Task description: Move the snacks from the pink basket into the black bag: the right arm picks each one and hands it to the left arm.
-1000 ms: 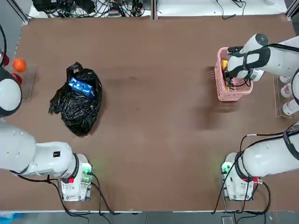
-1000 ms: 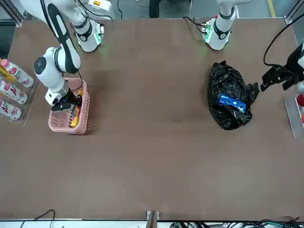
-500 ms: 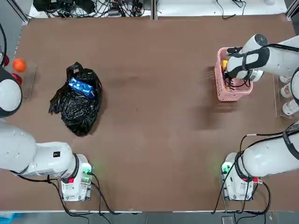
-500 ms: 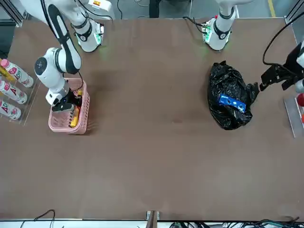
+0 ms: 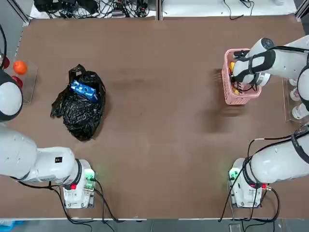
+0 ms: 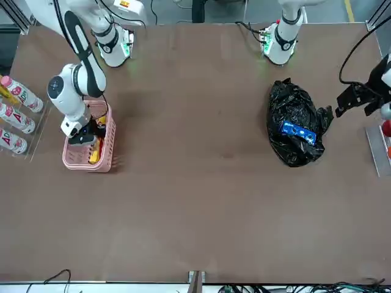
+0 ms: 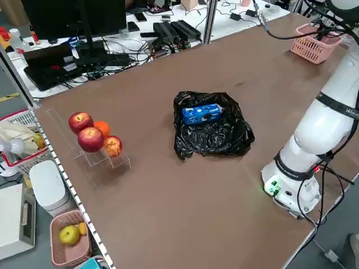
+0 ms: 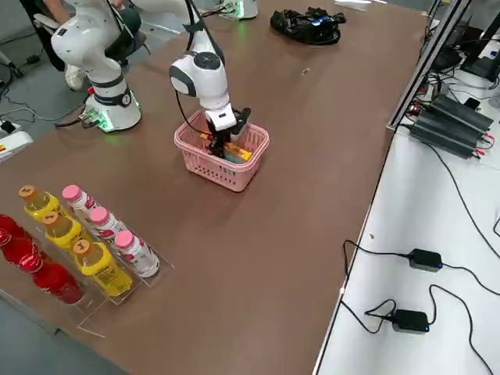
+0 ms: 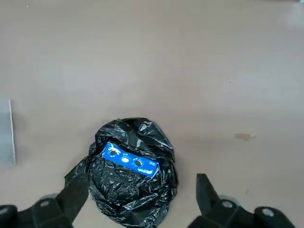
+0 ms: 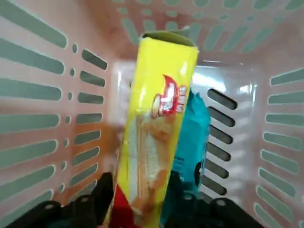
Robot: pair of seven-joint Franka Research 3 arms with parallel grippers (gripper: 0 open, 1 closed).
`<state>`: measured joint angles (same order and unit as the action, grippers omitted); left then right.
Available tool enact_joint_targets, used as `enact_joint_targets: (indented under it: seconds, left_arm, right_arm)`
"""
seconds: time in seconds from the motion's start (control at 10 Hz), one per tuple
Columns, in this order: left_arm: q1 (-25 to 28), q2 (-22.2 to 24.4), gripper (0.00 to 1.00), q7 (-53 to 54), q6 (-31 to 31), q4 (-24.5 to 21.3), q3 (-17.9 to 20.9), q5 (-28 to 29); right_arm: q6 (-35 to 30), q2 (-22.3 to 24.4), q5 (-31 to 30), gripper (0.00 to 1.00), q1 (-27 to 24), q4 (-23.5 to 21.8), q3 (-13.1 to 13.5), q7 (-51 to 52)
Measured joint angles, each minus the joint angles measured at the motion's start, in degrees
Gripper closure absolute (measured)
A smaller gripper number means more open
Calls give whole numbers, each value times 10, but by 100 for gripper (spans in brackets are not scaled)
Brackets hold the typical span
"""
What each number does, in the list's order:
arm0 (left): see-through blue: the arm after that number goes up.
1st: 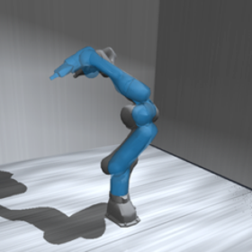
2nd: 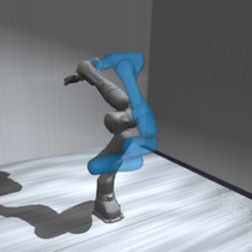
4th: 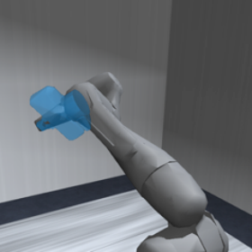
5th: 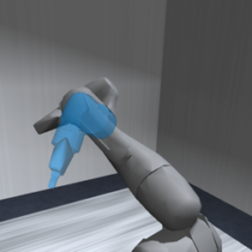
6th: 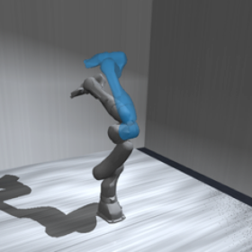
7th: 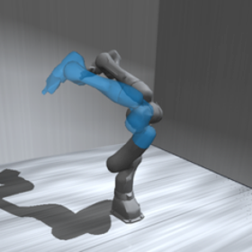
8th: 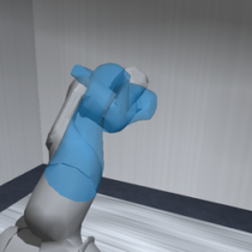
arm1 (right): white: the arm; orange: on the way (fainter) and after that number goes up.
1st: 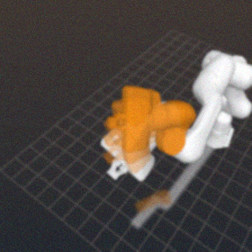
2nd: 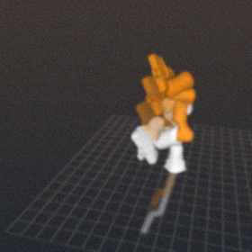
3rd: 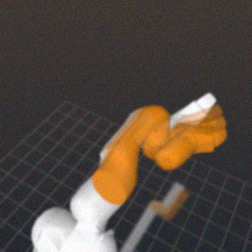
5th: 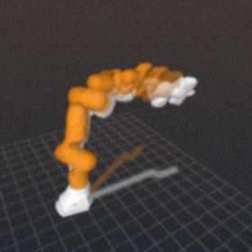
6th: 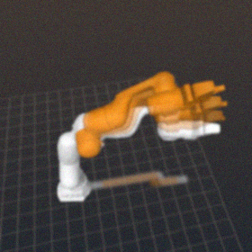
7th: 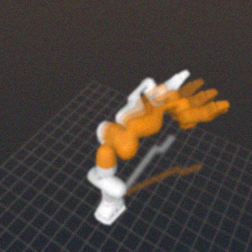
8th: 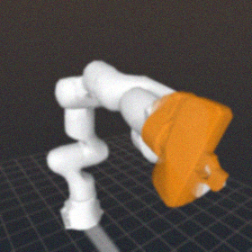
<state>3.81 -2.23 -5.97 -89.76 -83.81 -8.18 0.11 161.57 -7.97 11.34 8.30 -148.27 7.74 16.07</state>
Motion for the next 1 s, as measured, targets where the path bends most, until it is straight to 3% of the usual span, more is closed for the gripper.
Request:
enact_joint_targets:
  seconds: [0.4,1.0]
  left_arm:
    - [0,1,0,0,0,2,-6,0]
    - [0,1,0,-1,0,3,-6,0]
  right_arm:
    - [1,0,1,74,2,1,0,0]
    - [-2,0,1,74,2,10,0,13]
